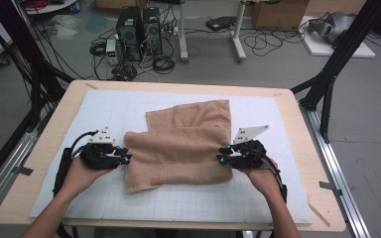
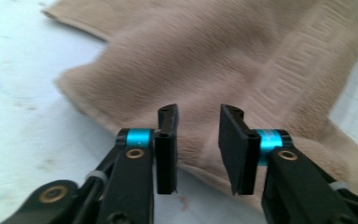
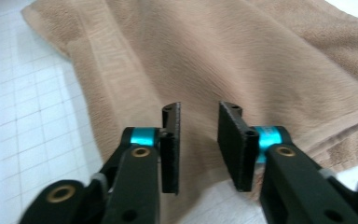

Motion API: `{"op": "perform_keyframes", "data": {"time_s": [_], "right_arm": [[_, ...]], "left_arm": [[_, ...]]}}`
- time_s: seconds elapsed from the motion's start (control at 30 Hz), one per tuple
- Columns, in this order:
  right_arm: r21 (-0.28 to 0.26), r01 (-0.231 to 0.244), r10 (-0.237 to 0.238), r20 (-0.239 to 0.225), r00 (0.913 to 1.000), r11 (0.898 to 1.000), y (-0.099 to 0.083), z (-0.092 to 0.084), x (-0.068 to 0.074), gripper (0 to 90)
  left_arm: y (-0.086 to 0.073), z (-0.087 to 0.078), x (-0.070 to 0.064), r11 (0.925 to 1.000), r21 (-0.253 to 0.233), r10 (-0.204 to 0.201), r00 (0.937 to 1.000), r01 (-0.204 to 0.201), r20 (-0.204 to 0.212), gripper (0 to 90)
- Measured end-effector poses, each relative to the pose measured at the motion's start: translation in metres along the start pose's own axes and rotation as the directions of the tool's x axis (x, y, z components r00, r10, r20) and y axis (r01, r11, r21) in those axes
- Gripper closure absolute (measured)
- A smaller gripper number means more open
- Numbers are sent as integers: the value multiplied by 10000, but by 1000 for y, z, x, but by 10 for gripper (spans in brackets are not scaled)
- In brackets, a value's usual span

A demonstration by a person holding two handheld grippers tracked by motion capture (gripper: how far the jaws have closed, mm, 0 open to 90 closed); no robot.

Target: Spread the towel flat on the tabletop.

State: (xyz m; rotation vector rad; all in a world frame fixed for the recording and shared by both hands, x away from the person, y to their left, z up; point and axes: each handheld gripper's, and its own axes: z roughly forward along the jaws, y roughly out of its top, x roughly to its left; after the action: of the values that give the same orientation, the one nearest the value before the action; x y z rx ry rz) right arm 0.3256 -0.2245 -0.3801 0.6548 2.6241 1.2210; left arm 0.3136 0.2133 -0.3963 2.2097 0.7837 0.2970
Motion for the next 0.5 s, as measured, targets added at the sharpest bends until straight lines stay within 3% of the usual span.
{"op": "perform_keyframes", "data": {"time_s": [0.17,0.27,0.3,0.4,0.5], "right_arm": [[305,-31,40,-318,9995,9995,-14,4,4,609],[489,-189,218,-585,9980,9986,-26,13,4,557],[687,-233,279,-666,9974,9974,-29,17,5,549],[1129,-365,452,-757,9961,9929,-38,30,6,567],[1177,-500,609,-907,9940,9918,-42,40,6,693]], "left_arm": [[-10,19,-3,9979,636,-114,9999,110,68,550],[-18,29,-4,9934,1143,-137,9997,111,217,526],[-20,31,-5,9942,1073,-28,9998,6,204,527],[-24,30,-6,9968,803,-21,10000,17,55,579],[-26,29,-7,9979,646,20,9999,-13,-114,714]]}}
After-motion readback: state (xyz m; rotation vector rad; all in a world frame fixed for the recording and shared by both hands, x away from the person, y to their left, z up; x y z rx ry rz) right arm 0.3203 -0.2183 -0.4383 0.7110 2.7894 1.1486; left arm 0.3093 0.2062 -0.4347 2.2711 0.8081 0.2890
